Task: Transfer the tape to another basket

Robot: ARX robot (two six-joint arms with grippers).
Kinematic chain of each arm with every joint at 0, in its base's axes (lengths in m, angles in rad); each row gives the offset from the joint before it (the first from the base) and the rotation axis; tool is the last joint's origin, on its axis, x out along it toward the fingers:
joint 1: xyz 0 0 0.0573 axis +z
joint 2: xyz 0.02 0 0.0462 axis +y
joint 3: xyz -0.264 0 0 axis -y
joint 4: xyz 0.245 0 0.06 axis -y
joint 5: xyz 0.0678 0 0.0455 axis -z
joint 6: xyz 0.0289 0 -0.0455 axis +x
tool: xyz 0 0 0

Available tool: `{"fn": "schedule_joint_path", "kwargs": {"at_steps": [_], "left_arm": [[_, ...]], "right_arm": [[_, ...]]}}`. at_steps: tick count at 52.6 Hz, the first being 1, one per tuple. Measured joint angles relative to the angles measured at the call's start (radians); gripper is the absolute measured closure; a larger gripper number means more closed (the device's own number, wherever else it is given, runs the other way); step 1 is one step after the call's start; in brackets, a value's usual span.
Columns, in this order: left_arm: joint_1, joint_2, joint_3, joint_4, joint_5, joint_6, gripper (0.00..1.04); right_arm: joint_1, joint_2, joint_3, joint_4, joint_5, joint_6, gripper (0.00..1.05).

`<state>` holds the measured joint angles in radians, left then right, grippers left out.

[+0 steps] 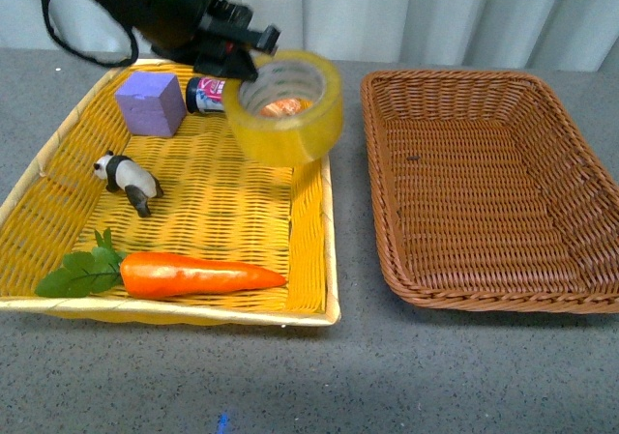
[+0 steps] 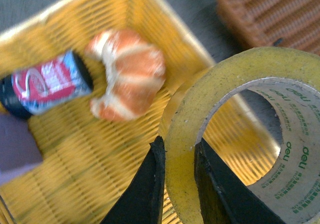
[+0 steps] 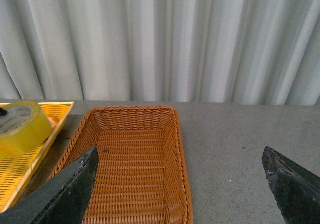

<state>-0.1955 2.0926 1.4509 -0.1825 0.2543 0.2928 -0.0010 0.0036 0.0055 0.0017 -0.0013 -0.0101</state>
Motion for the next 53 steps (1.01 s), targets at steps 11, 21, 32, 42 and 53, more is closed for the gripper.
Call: {"fn": "schedule_joint_path", "kwargs": {"at_steps": [11,21,32,42,53], "left_arm": [[-0.095,0.009,0.22,-0.138,0.047,0.198,0.91],[-0.154,0.046,0.307,-0.21,0.061,0.319,0.91],[-0.151,0.048,0.307,-0.21,0.06,0.343,0.91],[-0.148,0.048,0.307,-0.21,0.059,0.352,0.91],[-0.148,0.049,0.307,-0.21,0.06,0.357,0.91]], "right_arm": [[0.0,0.0,0.0,0.0,0.0,0.0,0.09],[0.0,0.0,0.0,0.0,0.0,0.0,0.09],[0.0,0.0,0.0,0.0,0.0,0.0,0.09],[0.016,0.219,0.094,-0.113,0.092,-0.055,0.09],[-0.018,0.698,0.332,0.126,-0.108,-0.086,0.09]]}}
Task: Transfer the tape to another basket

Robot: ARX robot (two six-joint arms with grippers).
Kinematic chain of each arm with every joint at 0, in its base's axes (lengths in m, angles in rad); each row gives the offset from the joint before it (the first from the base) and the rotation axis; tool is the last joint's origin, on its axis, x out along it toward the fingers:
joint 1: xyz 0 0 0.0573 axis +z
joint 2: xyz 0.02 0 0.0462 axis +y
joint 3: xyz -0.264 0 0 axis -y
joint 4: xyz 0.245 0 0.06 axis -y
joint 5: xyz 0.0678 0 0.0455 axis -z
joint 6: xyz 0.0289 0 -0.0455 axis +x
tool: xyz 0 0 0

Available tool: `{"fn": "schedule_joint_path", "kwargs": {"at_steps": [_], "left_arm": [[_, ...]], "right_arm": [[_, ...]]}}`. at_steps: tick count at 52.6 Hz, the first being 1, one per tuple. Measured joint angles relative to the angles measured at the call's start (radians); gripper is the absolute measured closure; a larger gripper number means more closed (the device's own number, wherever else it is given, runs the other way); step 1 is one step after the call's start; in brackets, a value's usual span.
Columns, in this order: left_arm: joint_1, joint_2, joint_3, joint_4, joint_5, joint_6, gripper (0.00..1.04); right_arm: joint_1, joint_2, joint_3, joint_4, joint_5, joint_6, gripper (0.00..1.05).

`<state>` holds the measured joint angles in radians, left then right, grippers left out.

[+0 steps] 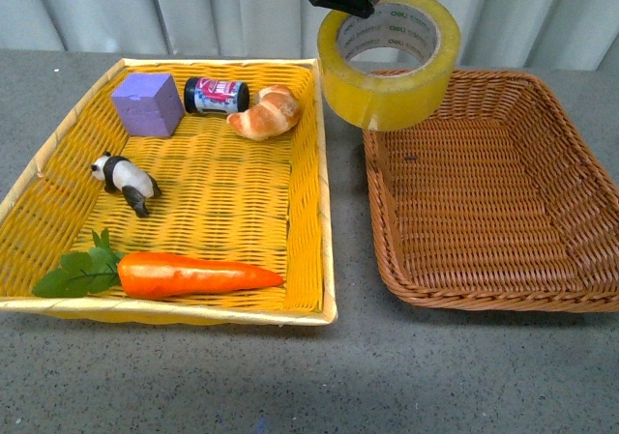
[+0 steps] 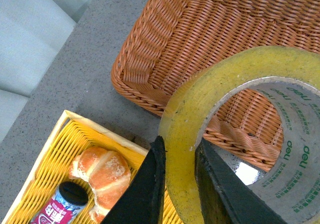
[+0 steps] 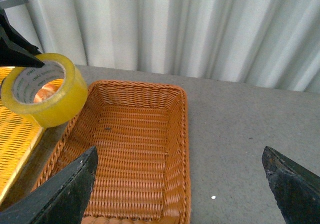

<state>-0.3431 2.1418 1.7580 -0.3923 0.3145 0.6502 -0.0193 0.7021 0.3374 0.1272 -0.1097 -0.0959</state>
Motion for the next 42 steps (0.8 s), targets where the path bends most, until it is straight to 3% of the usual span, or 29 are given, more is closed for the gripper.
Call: {"fn": "schedule_joint_path", "kwargs": {"at_steps": [15,42], "left_arm": [[0.002,0.0,0.0,0.0,-0.002,0.0,0.91],[0.0,0.0,0.0,0.0,0.0,0.0,0.91]], "right_arm": [[0.033,0.515,0.372,-0.151,-0.164,-0.038,0.09],[0.182,0.93,0.671,-0.133,-0.105,-0.051,0.09]]}}
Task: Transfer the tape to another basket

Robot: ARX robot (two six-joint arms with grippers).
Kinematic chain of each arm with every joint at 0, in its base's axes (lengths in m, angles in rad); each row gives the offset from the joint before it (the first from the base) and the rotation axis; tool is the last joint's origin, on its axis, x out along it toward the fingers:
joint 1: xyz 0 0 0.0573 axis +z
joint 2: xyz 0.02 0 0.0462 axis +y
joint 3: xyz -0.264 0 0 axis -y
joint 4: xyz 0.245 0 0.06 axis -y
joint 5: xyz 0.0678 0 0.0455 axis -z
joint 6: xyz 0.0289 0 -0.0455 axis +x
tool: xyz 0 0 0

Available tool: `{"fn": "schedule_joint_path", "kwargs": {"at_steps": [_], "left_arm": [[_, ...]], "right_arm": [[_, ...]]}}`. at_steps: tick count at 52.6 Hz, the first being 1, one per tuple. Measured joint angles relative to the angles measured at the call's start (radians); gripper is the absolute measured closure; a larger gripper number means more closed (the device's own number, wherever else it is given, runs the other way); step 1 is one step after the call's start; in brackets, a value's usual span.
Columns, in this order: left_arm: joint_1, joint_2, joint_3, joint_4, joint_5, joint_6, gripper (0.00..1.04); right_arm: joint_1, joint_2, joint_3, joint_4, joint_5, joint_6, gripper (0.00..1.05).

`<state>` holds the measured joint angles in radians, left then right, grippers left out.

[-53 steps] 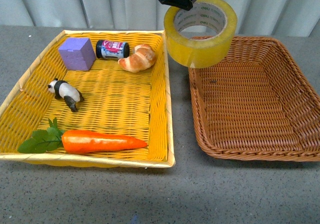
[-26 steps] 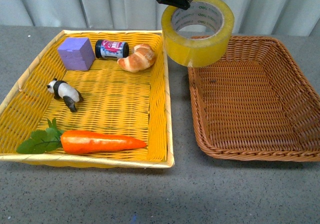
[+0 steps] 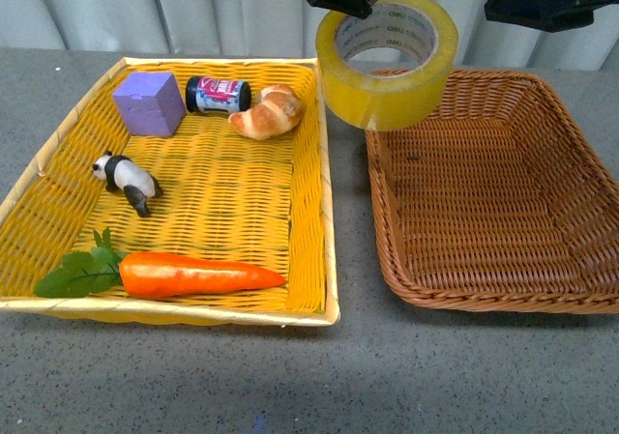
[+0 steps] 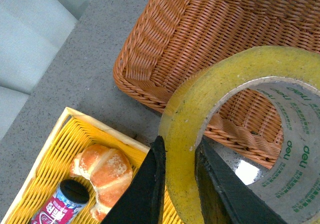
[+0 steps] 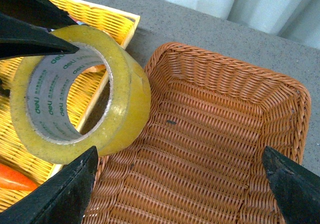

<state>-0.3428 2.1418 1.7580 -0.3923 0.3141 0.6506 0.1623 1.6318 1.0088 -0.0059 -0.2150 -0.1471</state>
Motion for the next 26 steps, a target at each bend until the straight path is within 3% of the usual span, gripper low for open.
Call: {"fn": "schedule_joint_path", "kwargs": {"at_steps": [26], "left_arm": [[0.0,0.0,0.0,0.0,0.0,0.0,0.91]], "right_arm": [[0.045,0.183,0.172,-0.045,-0.013,-0.008,0.09]]}}
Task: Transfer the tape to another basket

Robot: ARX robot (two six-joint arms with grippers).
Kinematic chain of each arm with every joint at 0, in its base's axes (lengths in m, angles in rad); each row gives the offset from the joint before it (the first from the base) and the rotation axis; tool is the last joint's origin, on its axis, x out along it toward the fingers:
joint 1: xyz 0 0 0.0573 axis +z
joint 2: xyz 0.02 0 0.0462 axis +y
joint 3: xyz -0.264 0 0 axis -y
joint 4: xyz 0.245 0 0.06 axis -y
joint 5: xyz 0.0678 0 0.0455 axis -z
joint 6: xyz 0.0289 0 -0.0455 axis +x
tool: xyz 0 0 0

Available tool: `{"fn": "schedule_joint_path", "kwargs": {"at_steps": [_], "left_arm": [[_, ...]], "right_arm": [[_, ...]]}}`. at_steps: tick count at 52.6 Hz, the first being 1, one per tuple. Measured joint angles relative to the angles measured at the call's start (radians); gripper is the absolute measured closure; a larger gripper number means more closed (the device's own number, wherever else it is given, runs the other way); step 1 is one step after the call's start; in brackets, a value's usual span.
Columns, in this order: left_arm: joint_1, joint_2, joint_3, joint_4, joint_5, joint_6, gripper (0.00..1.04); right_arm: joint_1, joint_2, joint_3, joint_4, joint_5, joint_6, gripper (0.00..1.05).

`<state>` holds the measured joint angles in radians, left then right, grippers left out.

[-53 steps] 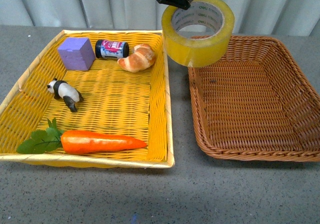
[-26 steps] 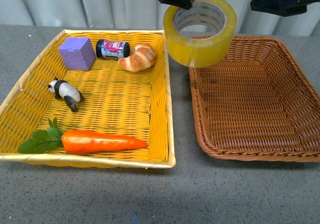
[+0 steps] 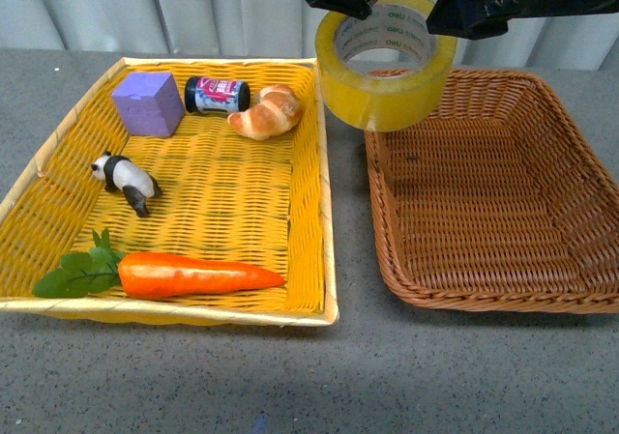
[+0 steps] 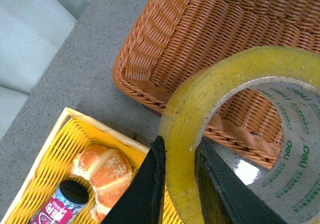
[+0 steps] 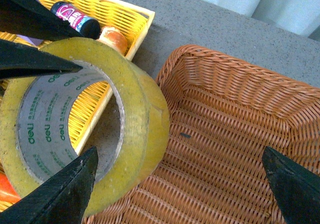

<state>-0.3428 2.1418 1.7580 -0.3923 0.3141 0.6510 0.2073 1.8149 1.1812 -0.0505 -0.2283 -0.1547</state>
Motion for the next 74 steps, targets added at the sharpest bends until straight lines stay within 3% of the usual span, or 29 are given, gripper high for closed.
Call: {"fn": "schedule_joint_path", "kwargs": {"at_steps": [23,48,65,69,74], "left_arm": [[0.0,0.0,0.0,0.0,0.0,0.0,0.91],[0.002,0.0,0.0,0.0,0.005,-0.037,0.91],[0.0,0.0,0.0,0.005,-0.009,-0.06,0.91],[-0.005,-0.001,0.0,0.029,-0.062,-0.137,0.75],[0.004,-0.009,0.0,0.058,-0.021,-0.251,0.59]], "right_arm": [[0.028,0.102,0.128,-0.039,0.03,-0.005,0.11],[0.055,0.127,0.153,-0.09,0.043,0.044,0.86],[0.055,0.13,0.157,-0.093,0.057,0.04,0.89],[0.05,0.142,0.172,-0.098,0.08,0.045,0.89],[0.029,0.152,0.173,-0.099,0.061,0.055,0.89]]}}
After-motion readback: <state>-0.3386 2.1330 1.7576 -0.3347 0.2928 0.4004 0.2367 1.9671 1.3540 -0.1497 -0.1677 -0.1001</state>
